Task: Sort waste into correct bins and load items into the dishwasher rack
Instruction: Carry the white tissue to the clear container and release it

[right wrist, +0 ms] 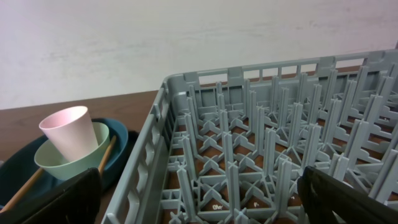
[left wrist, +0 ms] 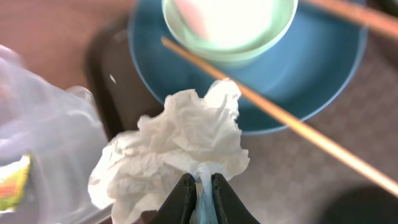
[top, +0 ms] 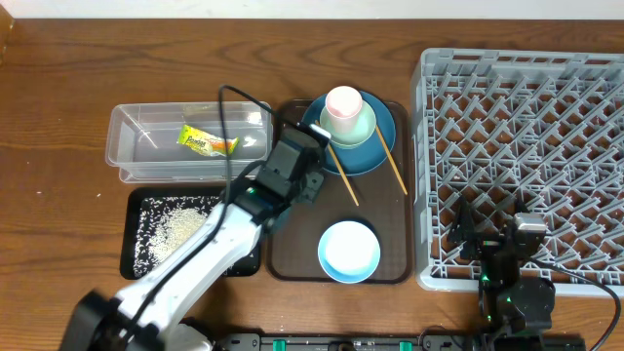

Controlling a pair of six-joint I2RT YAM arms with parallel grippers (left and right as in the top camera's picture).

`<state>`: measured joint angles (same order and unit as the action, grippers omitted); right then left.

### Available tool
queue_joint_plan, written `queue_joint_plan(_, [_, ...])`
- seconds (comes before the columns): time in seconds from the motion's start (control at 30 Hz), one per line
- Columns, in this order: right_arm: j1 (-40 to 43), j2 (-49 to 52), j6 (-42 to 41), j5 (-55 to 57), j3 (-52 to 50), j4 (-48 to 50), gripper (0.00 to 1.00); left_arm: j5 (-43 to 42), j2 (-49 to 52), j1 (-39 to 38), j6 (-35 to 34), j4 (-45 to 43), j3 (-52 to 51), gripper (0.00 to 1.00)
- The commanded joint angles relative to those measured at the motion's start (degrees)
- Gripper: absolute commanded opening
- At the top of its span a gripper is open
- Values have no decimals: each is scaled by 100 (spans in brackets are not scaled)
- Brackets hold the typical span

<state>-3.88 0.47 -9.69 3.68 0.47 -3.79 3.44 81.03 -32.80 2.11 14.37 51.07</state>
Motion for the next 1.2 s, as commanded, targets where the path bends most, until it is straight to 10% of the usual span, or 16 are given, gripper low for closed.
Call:
queue_joint_plan(0.0, [-66,7,-55,59,-15,-9,99,94,-509,-2,-68,-20,-15,13])
queue_joint_plan(0.3, [-66,7,-55,59,-15,-9,99,1696,-1222,114,-22,-404,-15,17])
queue_joint_plan(0.87, [-66,7,-55,59,-15,-9,99,1366,-129,1714,-90,-588,-17,21])
queue_joint_plan(1.17, [-66,7,-55,59,-15,-9,99,485,-763,1239,-402,-127,-15,59])
